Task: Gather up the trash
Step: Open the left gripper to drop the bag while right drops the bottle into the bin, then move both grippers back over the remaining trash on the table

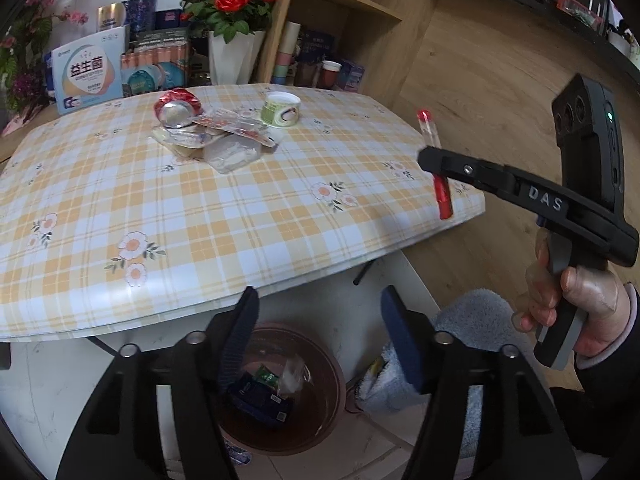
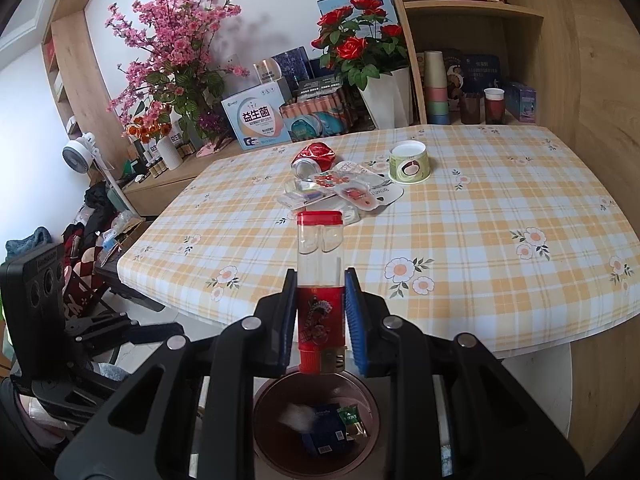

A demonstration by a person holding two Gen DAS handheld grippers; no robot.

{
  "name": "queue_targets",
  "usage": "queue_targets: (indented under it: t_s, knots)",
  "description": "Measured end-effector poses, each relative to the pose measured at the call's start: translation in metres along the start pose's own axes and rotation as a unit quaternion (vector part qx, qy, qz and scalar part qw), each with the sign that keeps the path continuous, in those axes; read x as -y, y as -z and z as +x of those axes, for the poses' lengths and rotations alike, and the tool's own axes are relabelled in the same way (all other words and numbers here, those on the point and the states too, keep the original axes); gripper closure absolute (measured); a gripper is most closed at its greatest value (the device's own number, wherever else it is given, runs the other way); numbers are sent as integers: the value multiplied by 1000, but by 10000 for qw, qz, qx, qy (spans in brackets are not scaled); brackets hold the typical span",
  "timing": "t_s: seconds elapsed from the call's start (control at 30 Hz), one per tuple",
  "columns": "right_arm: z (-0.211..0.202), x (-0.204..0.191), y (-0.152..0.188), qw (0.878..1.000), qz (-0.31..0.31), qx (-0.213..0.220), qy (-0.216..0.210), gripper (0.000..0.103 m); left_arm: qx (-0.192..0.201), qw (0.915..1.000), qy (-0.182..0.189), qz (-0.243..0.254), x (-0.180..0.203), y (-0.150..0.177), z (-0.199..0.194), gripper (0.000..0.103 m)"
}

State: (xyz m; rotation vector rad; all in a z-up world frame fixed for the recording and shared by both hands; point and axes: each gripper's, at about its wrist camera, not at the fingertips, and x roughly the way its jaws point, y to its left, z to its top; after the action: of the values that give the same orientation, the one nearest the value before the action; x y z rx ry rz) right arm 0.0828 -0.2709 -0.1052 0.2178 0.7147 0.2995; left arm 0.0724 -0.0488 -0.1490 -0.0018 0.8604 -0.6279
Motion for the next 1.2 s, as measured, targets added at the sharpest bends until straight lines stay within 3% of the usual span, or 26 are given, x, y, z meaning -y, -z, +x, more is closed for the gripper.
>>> queue_targets:
  t_s: [0.07,0.17,0.57,0.97,1.2]
  knots:
    - [0,-1,0,10000,-30,10,7,77,194,9996,-176,-84,-5,-4,-9,19]
    - [-2,-5,2,9999,-118,24,20,77,550,9968,-553,-202,-10,-10,-30,7]
    - [-10,-32,22,9980,-593,-240,-24,77,1407,9766,-1547,-513,-36,-11,-100,6]
    - [10,-48,39,9949,-725,-688,-165,76,1368,9729,-1726,-707,-51,-1,-100,6]
    - [13,-54,41,9940,-761,-740,-245,70,1350,9726,-1685,-863,-58,2,-99,6]
